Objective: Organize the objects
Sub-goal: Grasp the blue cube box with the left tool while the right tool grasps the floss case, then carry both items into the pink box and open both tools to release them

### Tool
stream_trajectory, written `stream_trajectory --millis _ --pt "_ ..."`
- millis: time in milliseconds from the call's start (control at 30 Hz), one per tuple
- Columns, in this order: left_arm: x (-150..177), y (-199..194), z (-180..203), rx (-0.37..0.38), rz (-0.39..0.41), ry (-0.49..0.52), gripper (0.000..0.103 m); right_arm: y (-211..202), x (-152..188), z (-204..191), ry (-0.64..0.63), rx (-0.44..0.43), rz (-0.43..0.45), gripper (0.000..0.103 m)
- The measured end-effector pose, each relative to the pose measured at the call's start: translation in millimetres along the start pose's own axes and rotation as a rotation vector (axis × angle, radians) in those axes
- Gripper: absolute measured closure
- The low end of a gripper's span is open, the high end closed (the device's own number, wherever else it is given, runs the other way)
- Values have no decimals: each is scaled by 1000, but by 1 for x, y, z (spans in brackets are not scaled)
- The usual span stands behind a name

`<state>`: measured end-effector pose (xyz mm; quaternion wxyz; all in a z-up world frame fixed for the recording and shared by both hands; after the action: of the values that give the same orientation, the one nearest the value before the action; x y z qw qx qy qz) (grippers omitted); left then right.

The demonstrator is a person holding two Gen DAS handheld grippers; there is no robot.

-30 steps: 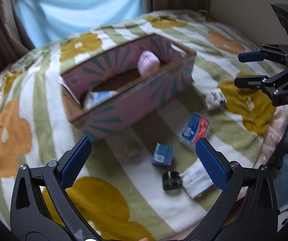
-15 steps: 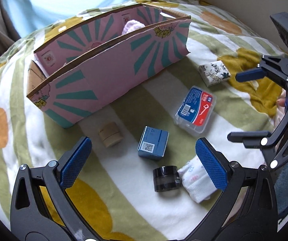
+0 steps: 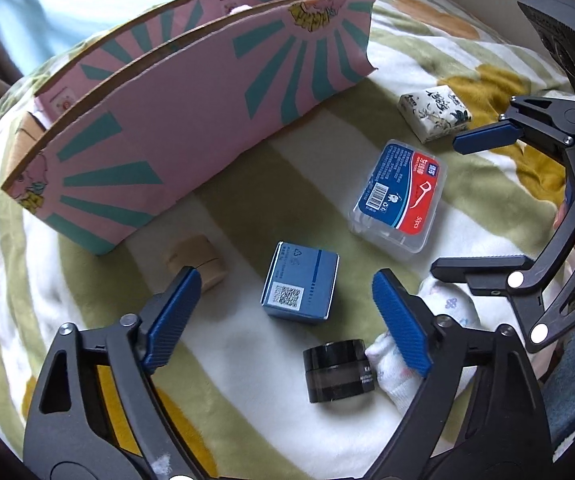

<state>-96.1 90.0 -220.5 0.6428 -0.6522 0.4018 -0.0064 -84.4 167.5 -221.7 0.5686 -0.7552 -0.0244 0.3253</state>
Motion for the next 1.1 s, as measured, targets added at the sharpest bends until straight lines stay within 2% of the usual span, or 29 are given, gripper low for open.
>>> stream_trajectory --millis 200,267,400,533,867,1100 --pt "1 13 5 12 -24 22 38 10 -4 3 12 -7 -4 11" --pt "2 17 6 15 -33 27 42 12 -5 3 12 -6 -2 12" --pt "4 23 10 34 -45 27 53 19 -6 3 13 -6 -13 24" --pt "5 27 12 42 -50 25 68 22 -6 0 -7 14 -12 26" --pt "6 22 13 18 -36 55 69 15 -5 3 -25 27 10 26" --pt "3 9 -2 28 -17 6 69 -4 -11 10 -12 29 48 26"
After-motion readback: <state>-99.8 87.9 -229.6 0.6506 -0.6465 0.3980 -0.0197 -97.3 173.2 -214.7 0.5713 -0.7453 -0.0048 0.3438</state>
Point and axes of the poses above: each gripper's, at about its wrist camera, not at the fingertips, and y roughly the way its jaws point, z to its right, x to its underside, the point moved 5 cm from there along y, roughly the way its jaws point, and after that the axes turned 9 degrees about -x, right-handed, at the moved point
